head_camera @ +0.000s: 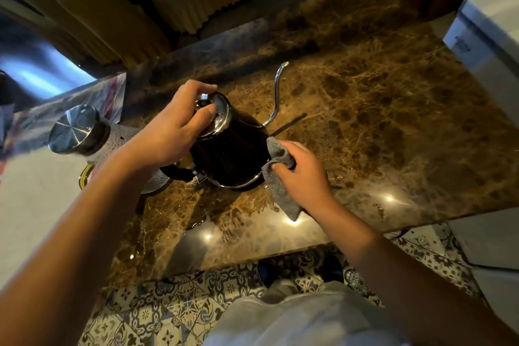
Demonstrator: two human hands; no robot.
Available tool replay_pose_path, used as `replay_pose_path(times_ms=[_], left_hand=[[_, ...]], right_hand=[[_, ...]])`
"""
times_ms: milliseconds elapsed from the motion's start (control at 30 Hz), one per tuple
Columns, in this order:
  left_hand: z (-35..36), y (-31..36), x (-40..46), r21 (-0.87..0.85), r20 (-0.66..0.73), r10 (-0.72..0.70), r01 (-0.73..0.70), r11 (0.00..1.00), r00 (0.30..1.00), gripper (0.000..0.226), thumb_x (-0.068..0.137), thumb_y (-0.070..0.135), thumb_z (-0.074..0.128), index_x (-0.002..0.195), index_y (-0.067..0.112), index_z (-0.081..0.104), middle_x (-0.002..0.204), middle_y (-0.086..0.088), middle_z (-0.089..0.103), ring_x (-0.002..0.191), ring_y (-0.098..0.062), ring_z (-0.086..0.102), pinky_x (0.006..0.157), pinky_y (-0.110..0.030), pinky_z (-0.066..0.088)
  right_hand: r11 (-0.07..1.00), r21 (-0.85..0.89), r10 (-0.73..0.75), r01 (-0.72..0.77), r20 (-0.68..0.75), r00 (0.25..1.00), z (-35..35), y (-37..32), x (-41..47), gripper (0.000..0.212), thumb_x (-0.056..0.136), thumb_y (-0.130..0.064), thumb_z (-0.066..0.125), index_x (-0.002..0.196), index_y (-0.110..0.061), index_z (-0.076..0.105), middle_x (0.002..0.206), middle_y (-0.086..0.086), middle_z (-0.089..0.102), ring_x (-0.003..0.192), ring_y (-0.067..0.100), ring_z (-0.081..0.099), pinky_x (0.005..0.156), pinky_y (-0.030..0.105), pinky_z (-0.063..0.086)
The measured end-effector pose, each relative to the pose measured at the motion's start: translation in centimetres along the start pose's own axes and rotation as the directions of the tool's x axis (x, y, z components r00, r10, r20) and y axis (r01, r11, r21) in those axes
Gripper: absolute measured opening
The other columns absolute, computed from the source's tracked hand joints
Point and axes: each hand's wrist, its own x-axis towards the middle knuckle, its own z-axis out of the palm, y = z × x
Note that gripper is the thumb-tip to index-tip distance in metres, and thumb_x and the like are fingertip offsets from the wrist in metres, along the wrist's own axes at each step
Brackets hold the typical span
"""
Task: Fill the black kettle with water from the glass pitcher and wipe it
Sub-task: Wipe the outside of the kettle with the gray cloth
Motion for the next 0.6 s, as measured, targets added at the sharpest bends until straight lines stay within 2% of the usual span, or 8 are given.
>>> replay_pose_path(times_ms=[100, 167, 300, 333, 400, 433, 500, 600], left_hand=[[0.1, 0.0, -0.2, -0.016, 0.0, 0.009, -0.009, 1.0, 1.0, 0.04, 0.109, 0.028, 0.044, 0.148, 0.026, 0.037, 0.143, 0.002, 0.047, 0.125, -0.016, 0.051, 0.085, -0.021, 0.044], [0.2, 0.1, -0.3, -0.035, -0.02, 0.013, -0.013, 0.999, 1.0, 0.038, 0.109, 0.026, 0.043, 0.147, 0.025, 0.039, 0.14, 0.004, 0.048, 0.117, -0.01, 0.054, 0.083, -0.02, 0.043], [0.6, 0.5, -0.4, -0.061, -0.029, 0.01, -0.012, 0.998, 1.0, 0.04, 0.106, 0.03, 0.049, 0.145, 0.026, 0.04, 0.141, 0.008, 0.049, 0.113, 0.001, 0.053, 0.083, -0.019, 0.042], [0.6, 0.5, -0.5, -0.053, -0.025, 0.013, -0.014, 0.999, 1.0, 0.045, 0.103, 0.036, 0.053, 0.145, 0.027, 0.041, 0.14, 0.009, 0.049, 0.115, 0.0, 0.053, 0.085, -0.019, 0.042], [0.6, 0.4, -0.6, -0.044, -0.021, 0.01, -0.011, 0.999, 1.0, 0.061, 0.091, 0.047, 0.062, 0.145, 0.028, 0.041, 0.141, 0.009, 0.048, 0.121, -0.004, 0.052, 0.087, -0.018, 0.042], [0.6, 0.4, -0.6, -0.047, -0.018, 0.009, -0.01, 0.999, 1.0, 0.067, 0.087, 0.05, 0.065, 0.145, 0.028, 0.04, 0.144, 0.009, 0.047, 0.126, -0.007, 0.049, 0.089, -0.018, 0.043], [0.5, 0.5, -0.6, -0.049, -0.009, 0.012, -0.012, 0.999, 1.0, 0.072, 0.082, 0.051, 0.068, 0.146, 0.029, 0.04, 0.148, 0.01, 0.044, 0.134, -0.01, 0.045, 0.091, -0.017, 0.042], [0.7, 0.7, -0.4, -0.037, -0.011, 0.029, -0.029, 0.999, 1.0, 0.07, 0.084, 0.054, 0.07, 0.144, 0.029, 0.042, 0.146, 0.013, 0.045, 0.134, -0.009, 0.045, 0.096, -0.021, 0.044]], right_hand=[[0.967, 0.149, 0.224, -0.206, -0.114, 0.968, -2.3, -0.8, 1.9, 0.02, 0.089, -0.018, 0.068, 0.097, -0.035, 0.074, 0.097, -0.007, 0.076, 0.095, 0.018, 0.072, 0.088, 0.046, 0.061], [0.947, 0.248, 0.247, -0.204, -0.158, 0.956, -3.8, -2.1, 3.3, 0.024, 0.092, -0.013, 0.066, 0.103, -0.033, 0.071, 0.102, -0.002, 0.074, 0.098, 0.019, 0.071, 0.09, 0.046, 0.061], [0.975, 0.203, 0.118, -0.09, -0.133, 0.984, -5.0, -5.3, 6.6, 0.04, 0.096, -0.004, 0.061, 0.131, -0.024, 0.066, 0.115, -0.012, 0.065, 0.105, 0.003, 0.062, 0.087, 0.012, 0.052], [0.977, 0.199, 0.103, -0.08, -0.106, 0.989, -4.8, -5.8, 7.3, 0.043, 0.096, -0.003, 0.06, 0.134, -0.024, 0.065, 0.119, -0.012, 0.065, 0.107, 0.003, 0.063, 0.089, 0.011, 0.052], [0.973, 0.21, 0.105, -0.095, -0.035, 0.994, -4.3, -6.2, 8.2, 0.042, 0.094, -0.004, 0.057, 0.126, -0.028, 0.07, 0.12, -0.009, 0.072, 0.106, 0.012, 0.069, 0.094, 0.032, 0.06], [0.97, 0.219, 0.111, -0.109, 0.002, 0.994, -4.1, -6.3, 8.2, 0.04, 0.093, -0.003, 0.056, 0.117, -0.031, 0.074, 0.114, -0.007, 0.076, 0.1, 0.016, 0.073, 0.089, 0.041, 0.063], [0.966, 0.231, 0.112, -0.117, 0.034, 0.993, -3.9, -6.0, 7.8, 0.035, 0.092, -0.003, 0.056, 0.102, -0.029, 0.076, 0.102, -0.003, 0.079, 0.093, 0.02, 0.075, 0.082, 0.043, 0.064], [0.953, 0.278, 0.124, -0.119, -0.002, 0.992, -3.9, -4.9, 7.0, 0.027, 0.09, -0.005, 0.061, 0.093, -0.025, 0.078, 0.099, -0.001, 0.079, 0.097, 0.022, 0.074, 0.084, 0.039, 0.06]])
